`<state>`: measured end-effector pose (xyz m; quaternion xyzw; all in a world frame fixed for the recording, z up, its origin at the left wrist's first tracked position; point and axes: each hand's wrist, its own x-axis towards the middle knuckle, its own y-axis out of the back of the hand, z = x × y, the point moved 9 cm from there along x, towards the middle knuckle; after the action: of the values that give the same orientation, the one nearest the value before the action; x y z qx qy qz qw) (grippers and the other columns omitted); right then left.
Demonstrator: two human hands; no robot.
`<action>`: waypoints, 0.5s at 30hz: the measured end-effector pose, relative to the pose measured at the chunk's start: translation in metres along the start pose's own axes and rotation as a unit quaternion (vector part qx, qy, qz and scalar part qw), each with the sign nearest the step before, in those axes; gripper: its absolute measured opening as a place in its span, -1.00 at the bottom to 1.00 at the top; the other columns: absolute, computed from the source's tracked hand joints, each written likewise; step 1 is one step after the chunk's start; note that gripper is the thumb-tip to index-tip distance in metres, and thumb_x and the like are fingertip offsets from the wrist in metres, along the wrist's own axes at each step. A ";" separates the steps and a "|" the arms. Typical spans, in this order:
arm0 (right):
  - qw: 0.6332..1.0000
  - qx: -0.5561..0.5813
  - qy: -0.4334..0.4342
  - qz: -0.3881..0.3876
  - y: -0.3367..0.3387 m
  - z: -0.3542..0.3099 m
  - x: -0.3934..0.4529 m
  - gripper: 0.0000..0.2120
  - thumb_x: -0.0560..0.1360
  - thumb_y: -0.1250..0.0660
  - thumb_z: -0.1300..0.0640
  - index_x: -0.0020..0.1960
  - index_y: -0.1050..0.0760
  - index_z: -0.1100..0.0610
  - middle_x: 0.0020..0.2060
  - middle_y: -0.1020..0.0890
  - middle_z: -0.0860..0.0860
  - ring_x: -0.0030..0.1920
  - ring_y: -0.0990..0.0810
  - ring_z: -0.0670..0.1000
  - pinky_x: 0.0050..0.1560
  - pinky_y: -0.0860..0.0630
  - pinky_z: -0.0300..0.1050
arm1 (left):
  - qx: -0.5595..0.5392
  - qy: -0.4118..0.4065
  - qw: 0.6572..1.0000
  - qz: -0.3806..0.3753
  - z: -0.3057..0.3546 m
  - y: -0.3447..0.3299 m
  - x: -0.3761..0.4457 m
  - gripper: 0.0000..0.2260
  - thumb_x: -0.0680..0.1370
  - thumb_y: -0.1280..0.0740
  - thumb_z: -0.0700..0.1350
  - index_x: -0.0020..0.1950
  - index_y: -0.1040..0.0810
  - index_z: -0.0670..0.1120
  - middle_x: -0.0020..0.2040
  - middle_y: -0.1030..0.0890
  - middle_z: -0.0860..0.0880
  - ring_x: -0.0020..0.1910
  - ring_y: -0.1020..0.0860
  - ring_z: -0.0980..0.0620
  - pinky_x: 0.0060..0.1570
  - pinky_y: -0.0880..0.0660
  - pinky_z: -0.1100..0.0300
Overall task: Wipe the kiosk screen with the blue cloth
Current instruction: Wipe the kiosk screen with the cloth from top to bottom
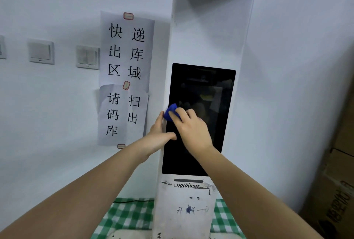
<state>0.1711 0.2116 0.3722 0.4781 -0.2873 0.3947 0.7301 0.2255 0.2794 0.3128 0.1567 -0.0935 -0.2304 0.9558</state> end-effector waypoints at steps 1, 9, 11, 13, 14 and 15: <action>1.000 -0.007 0.019 -0.010 0.000 0.000 0.002 -0.34 0.09 -0.56 0.31 0.19 -0.56 0.18 0.02 -0.58 0.09 -0.16 -0.54 0.10 -0.46 -0.43 -0.15 | 0.000 0.006 1.000 -0.003 -0.002 0.000 0.001 -0.20 0.51 -0.29 -0.16 0.55 0.16 0.18 0.57 -0.05 0.05 0.50 -0.17 -0.01 0.43 -0.22 0.02; 0.996 -0.002 -0.077 0.048 0.014 0.017 0.023 -0.43 0.17 -0.47 0.37 0.18 -0.55 0.18 0.00 -0.57 0.12 -0.18 -0.51 0.14 -0.50 -0.36 -0.16 | -0.005 0.066 0.998 -0.001 -0.019 0.002 0.003 -0.25 0.46 -0.32 -0.09 0.56 0.00 0.07 0.48 -0.29 -0.01 0.41 -0.32 -0.03 0.29 -0.34 0.09; 1.000 -0.019 0.011 0.004 -0.004 -0.008 0.010 -0.43 0.16 -0.50 0.29 0.18 -0.55 0.17 0.02 -0.57 0.09 -0.16 -0.52 0.11 -0.45 -0.43 -0.13 | 0.001 0.063 0.998 -0.005 -0.018 0.000 0.004 -0.29 0.46 -0.30 -0.11 0.54 -0.04 0.06 0.39 -0.37 -0.02 0.33 -0.37 -0.02 0.15 -0.37 0.14; 0.995 -0.044 0.081 -0.036 -0.012 -0.019 0.003 -0.41 0.17 -0.53 0.23 0.20 -0.54 0.15 0.04 -0.56 0.05 -0.13 -0.51 0.08 -0.37 -0.48 -0.13 | 0.008 0.062 0.998 -0.014 -0.018 -0.002 0.003 -0.36 0.48 -0.29 -0.14 0.51 -0.10 0.03 0.28 -0.41 -0.03 0.25 -0.40 -0.01 0.10 -0.37 0.16; 0.993 -0.056 0.099 -0.043 -0.012 -0.018 0.004 -0.41 0.18 -0.53 0.22 0.21 -0.54 0.14 0.04 -0.56 0.04 -0.12 -0.51 0.07 -0.34 -0.48 -0.14 | 0.010 0.062 0.998 -0.014 -0.018 -0.002 0.002 -0.39 0.49 -0.28 -0.14 0.50 -0.13 0.00 0.24 -0.41 -0.03 0.22 -0.40 0.00 0.08 -0.39 0.17; 0.992 -0.069 0.100 -0.041 -0.008 -0.013 0.009 -0.41 0.19 -0.53 0.21 0.21 -0.54 0.13 0.04 -0.56 0.04 -0.10 -0.52 0.07 -0.33 -0.47 -0.14 | 0.010 0.064 0.998 -0.013 -0.018 -0.001 0.002 -0.41 0.49 -0.28 -0.15 0.48 -0.14 -0.03 0.20 -0.39 -0.01 0.18 -0.40 0.01 0.06 -0.40 0.17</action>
<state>0.1831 0.2250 0.3705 0.3964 -0.2198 0.3897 0.8016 0.2310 0.2824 0.2958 0.1817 -0.0320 -0.2311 0.9553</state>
